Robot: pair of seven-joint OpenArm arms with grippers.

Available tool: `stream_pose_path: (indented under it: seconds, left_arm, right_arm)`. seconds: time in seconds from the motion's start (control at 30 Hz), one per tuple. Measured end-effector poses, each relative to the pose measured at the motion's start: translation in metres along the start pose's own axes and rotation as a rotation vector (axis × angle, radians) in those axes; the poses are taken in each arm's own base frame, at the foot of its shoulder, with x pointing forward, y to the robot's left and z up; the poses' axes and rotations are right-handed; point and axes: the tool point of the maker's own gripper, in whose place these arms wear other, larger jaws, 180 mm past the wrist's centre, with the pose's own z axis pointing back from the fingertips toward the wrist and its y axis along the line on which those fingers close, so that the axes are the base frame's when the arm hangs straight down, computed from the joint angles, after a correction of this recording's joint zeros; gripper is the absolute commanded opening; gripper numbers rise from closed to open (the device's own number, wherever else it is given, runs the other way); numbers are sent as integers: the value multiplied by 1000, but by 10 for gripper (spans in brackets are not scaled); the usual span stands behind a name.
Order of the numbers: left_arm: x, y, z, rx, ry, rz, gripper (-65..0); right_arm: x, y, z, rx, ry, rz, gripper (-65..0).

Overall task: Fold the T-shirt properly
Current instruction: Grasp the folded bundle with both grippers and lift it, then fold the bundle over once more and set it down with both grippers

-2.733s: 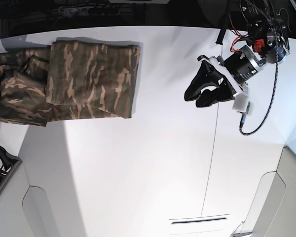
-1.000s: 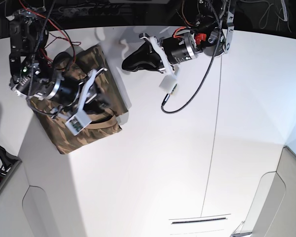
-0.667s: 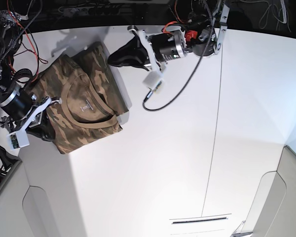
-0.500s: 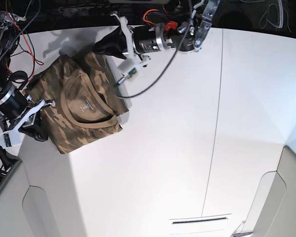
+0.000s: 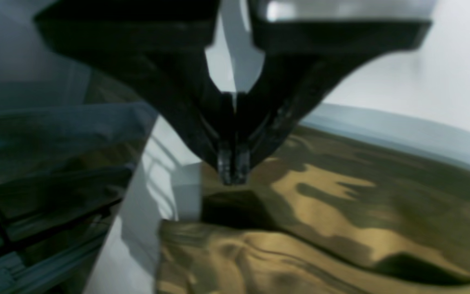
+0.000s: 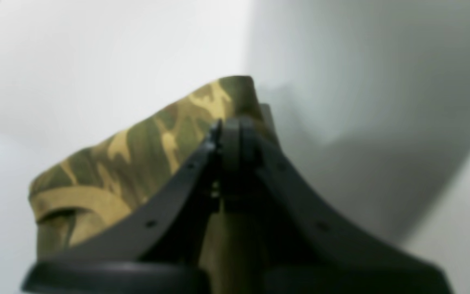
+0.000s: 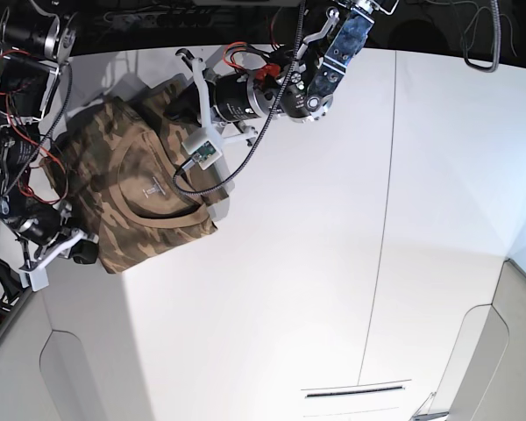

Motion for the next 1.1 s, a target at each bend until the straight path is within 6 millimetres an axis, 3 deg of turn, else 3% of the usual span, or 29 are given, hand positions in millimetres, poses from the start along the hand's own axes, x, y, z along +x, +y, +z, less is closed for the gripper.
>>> stream_pose_path:
  seconds: [0.23,0.47,0.9,0.97,1.1]
  left_arm:
    - [-21,21,-10,39,67,-1,-650]
    - [-11,70,-10,122,45,58,-650]
    - [29,197,70,459,-55,107,-650]
    - [31,204,76,474,-42,115,-650]
    - [34,199,82,421,-17,111,-650]
  right_arm:
    - [-18,3,-14,23,58,-23,-650]
    - [-36,8,-13,68,76,-82,-650]
    - [-80,40,22,178,130,-74,-650]
    - [-84,43,26,178,134,-61,-650]
    - [-88,44,30,176,136,-54,-650]
